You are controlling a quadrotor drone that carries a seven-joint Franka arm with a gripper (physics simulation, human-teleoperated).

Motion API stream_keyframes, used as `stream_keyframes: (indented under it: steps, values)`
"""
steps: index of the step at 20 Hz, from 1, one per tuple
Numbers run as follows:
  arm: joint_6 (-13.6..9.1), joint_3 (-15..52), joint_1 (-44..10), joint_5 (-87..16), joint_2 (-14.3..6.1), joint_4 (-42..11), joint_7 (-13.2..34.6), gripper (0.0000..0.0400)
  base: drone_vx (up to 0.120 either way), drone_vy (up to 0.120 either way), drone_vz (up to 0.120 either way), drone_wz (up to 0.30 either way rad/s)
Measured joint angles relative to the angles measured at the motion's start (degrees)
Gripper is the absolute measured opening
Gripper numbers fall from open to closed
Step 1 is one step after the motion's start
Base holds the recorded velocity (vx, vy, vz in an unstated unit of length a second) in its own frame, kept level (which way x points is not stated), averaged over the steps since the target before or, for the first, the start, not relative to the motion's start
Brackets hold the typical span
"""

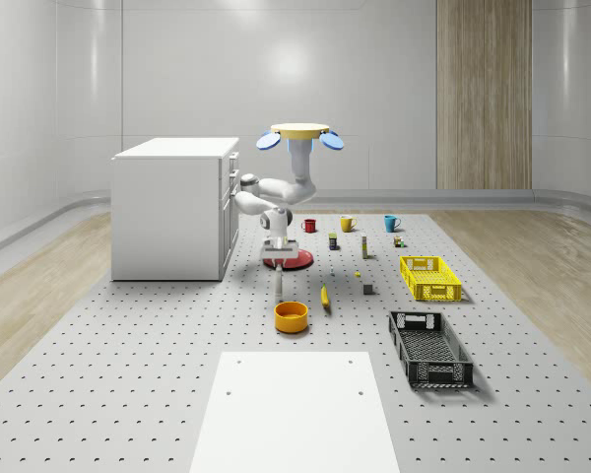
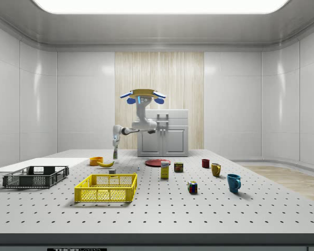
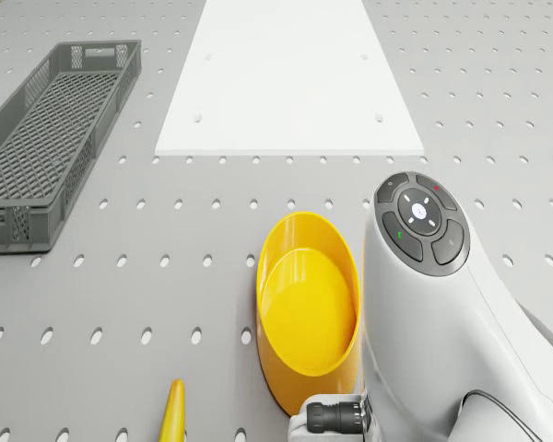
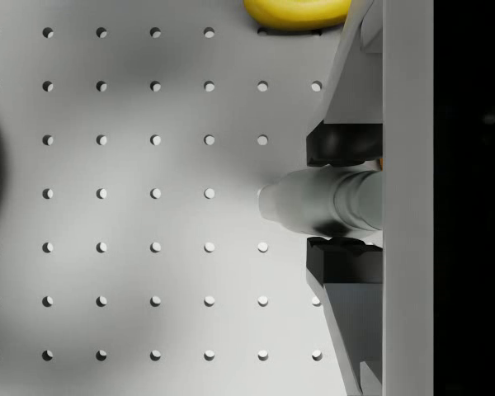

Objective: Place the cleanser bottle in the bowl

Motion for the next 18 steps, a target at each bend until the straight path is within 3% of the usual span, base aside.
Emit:
stream_keyframes:
  steps: [4, 10, 18]
  values:
    - [-0.36, 1.37, 0.18, 1.34, -0.25, -0.31, 0.0, 0.0124, 0.12, 0.08, 0.0, 0.0]
    - [-0.37, 2.16, 0.23, 2.2, -0.58, -0.46, 0.02, 0.0123, 0.0, 0.0, 0.1, 0.0]
    - [-0.09, 2.39, 0.19, 2.61, -0.97, -0.48, 0.04, 0.0123, 0.09, 0.115, 0.0, 0.0]
